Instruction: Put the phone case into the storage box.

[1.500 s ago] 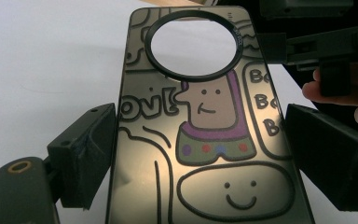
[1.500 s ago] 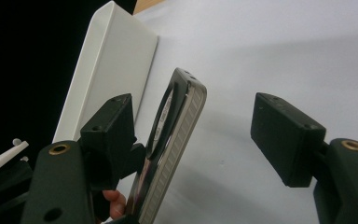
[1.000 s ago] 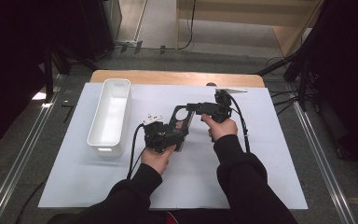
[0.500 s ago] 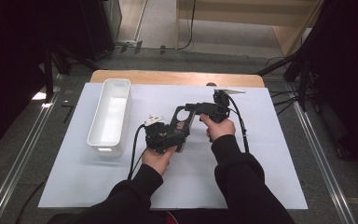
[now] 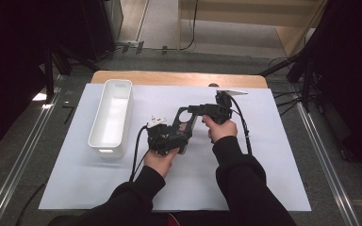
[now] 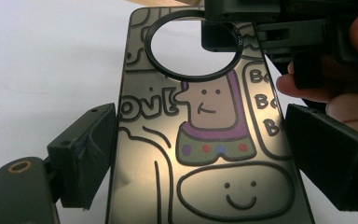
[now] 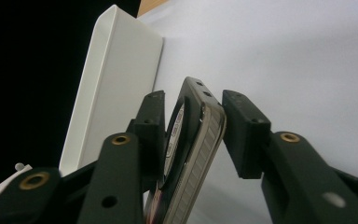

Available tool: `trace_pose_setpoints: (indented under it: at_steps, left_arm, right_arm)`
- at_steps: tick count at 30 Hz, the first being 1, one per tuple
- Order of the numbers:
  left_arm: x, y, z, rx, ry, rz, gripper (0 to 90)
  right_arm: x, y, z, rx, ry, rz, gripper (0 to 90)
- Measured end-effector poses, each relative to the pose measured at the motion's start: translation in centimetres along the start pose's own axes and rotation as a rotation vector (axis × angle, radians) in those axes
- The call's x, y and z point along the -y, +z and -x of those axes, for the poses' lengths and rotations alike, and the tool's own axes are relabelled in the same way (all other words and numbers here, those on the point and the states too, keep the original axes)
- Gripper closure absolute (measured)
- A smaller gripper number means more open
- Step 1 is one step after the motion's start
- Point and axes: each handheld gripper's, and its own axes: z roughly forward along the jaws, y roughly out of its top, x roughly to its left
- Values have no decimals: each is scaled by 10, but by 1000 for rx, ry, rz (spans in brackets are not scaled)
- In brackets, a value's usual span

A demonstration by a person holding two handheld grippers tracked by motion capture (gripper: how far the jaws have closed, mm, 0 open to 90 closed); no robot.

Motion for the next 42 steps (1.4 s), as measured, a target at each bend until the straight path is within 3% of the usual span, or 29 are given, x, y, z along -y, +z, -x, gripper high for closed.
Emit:
trace_pose_setpoints:
  at_steps: [12,31,42]
  left_arm:
    - [1,0,0,3,5,4,114]
    - [2,1,3,-1,32,8,113]
    - [2,2,3,-5,47,6,112]
  right_arm:
    - [-1,-1,2,-32,34,0,720]
    - [-3,-5,1,-95,91,-8,771]
    - [-4,-5,-1,-112,91,-10,778]
